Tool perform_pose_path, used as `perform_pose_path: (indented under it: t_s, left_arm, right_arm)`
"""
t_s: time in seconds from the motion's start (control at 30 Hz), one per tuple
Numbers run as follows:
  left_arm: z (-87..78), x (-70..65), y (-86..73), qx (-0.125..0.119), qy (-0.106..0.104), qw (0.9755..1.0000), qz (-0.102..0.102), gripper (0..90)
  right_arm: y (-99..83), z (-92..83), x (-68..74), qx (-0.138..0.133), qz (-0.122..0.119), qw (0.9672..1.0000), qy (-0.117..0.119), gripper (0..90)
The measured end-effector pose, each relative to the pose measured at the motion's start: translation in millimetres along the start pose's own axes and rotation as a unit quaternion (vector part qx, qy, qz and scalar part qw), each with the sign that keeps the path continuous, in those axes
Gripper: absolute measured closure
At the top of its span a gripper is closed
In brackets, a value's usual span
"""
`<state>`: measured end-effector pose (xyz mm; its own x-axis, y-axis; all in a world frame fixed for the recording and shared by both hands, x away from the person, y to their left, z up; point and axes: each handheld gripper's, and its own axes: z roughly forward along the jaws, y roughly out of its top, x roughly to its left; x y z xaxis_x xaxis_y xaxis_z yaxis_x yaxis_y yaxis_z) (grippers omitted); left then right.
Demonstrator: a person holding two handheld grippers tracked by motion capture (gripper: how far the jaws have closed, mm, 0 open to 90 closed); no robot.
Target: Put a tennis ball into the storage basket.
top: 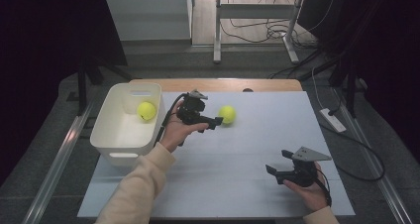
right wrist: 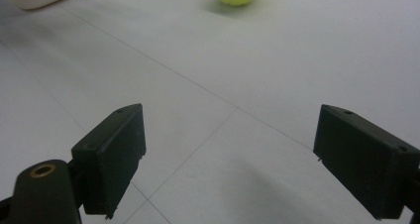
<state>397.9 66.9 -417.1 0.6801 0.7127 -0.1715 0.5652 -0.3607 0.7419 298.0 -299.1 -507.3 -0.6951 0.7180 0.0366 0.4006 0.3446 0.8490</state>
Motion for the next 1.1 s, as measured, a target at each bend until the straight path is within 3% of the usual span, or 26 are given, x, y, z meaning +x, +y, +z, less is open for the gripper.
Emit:
perform_pose_path:
  t_s: [1.1]
  left_arm:
    - [34.7,6.3,7.8,0.032,0.005,0.9995,-0.006,13.0]
  right_arm:
    - [-0.1,-0.1,0.3,0.001,0.002,1.0000,0.001,12.5]
